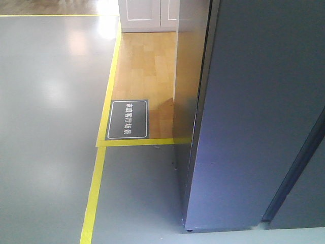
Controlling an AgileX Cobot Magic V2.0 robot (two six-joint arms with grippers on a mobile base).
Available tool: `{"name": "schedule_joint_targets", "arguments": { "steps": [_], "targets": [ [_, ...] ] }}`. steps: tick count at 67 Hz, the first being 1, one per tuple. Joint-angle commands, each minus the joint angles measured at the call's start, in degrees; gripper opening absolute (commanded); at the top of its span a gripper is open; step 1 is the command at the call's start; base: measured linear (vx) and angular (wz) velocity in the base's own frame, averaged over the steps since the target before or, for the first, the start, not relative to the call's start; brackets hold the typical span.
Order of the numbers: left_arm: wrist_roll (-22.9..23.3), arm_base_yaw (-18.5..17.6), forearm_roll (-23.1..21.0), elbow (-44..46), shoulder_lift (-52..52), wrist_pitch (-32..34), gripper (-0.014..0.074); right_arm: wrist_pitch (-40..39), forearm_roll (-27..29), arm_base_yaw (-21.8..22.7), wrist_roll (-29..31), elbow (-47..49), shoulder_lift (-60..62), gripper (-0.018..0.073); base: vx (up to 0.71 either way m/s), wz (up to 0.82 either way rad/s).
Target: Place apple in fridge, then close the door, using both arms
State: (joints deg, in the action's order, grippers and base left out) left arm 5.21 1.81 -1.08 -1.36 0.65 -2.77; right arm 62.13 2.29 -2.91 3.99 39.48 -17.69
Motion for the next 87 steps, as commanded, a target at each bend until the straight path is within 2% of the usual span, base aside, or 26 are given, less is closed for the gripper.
{"name": "schedule_joint_targets", "arguments": {
  "steps": [1, 18, 24, 29, 44, 55, 73, 87],
  "targets": [
    [0.49, 0.03, -0.23, 0.97, 0.86, 4.67, -0.0006, -3.36, -0.14, 0.14, 0.41, 1.60, -0.75, -0.0003, 0.00, 0.00],
    [0.49, 0.03, -0.23, 0.97, 0.86, 4.67, -0.0006, -3.36, -0.14, 0.14, 0.41, 1.60, -0.75, -0.0003, 0.00, 0.00],
    [0.49, 0.03, -0.23, 0.97, 0.86, 4.67, -0.0006, -4.46, -1.85, 0.14, 0.40, 1.24, -0.51, -0.0003, 0.00, 0.00],
    [0.49, 0.03, -0.23, 0.97, 0.86, 4.67, -0.0006, -9.79, -2.29, 0.14, 0.40, -0.68, 0.68, -0.0003, 0.00, 0.00],
    [0.49, 0.03, -0.23, 0.97, 0.86, 4.67, -0.0006, -39.60, -1.78, 0.14, 0.40, -16.49, 7.40, -0.0003, 0.00, 0.00],
    [0.49, 0.03, -0.23, 0.97, 0.86, 4.67, -0.0006, -53.13, -1.70, 0.14, 0.40, -27.51, 11.68, -0.0003, 0.00, 0.00],
    [0.49, 0.03, -0.23, 0.97, 0.86, 4.67, -0.0006, -65.93, -1.52, 0.10, 0.40, -40.13, 16.34, -0.0003, 0.00, 0.00],
    [0.49, 0.03, -0.23, 0.97, 0.86, 4.67, -0.0006, -64.07, -1.53, 0.21, 0.40, -40.92, 19.12, -0.0003, 0.00, 0.00]
  ]
}}
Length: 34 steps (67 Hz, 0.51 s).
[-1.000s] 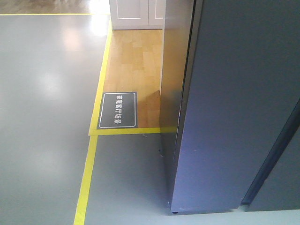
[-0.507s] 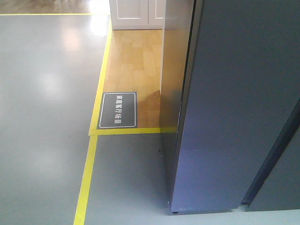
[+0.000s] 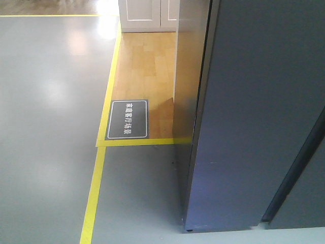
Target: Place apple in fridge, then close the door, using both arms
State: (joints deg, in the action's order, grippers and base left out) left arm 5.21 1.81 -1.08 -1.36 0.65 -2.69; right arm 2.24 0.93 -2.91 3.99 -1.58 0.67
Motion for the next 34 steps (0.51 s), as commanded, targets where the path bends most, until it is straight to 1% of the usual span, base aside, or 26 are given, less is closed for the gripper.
{"name": "schedule_joint_targets", "arguments": {
  "steps": [1, 25, 34],
  "targets": [
    [0.49, 0.03, -0.23, 0.97, 0.86, 4.59, -0.0006, -4.07, -0.17, 0.21, 0.40, 0.14, 0.77, -0.0003, 0.00, 0.00],
    [0.49, 0.03, -0.23, 0.97, 0.86, 4.59, -0.0006, -4.05, -0.17, 0.21, 0.40, 0.14, 0.77, -0.0003, 0.00, 0.00],
    [0.49, 0.03, -0.23, 0.97, 0.86, 4.59, -0.0006, -3.93, -0.12, 0.15, -0.57, 0.14, 0.77, -0.0003, 0.00, 0.00]
  ]
}}
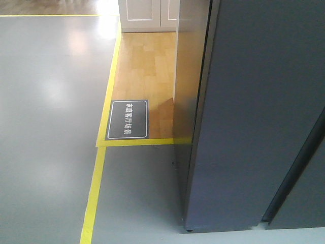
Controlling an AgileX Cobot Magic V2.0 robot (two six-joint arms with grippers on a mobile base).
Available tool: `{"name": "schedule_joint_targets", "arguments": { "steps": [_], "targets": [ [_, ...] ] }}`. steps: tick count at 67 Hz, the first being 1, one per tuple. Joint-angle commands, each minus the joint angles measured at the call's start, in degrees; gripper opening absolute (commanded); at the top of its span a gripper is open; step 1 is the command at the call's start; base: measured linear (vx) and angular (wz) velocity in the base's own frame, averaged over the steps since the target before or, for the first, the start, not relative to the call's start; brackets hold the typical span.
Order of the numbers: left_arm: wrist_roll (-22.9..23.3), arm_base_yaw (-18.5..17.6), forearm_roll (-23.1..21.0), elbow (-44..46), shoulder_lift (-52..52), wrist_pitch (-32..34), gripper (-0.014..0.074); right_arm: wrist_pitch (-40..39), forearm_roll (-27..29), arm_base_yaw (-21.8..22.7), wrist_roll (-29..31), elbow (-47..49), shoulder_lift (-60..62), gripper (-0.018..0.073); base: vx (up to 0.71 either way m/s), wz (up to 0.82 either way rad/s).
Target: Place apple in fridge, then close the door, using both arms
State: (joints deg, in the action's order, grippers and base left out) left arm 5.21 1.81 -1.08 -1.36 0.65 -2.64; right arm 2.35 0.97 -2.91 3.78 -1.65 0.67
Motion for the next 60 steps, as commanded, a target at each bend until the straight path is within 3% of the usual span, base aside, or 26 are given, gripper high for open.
{"name": "schedule_joint_targets", "arguments": {
  "steps": [1, 60],
  "targets": [
    [0.49, 0.03, -0.23, 0.97, 0.86, 4.54, -0.0006, -3.98, -0.16, 0.15, -0.51, 0.21, 0.76, -0.0003, 0.00, 0.00],
    [0.49, 0.03, -0.23, 0.97, 0.86, 4.54, -0.0006, -4.03, -0.45, 0.15, -1.01, 0.21, 0.76, -0.0003, 0.00, 0.00]
  ]
}}
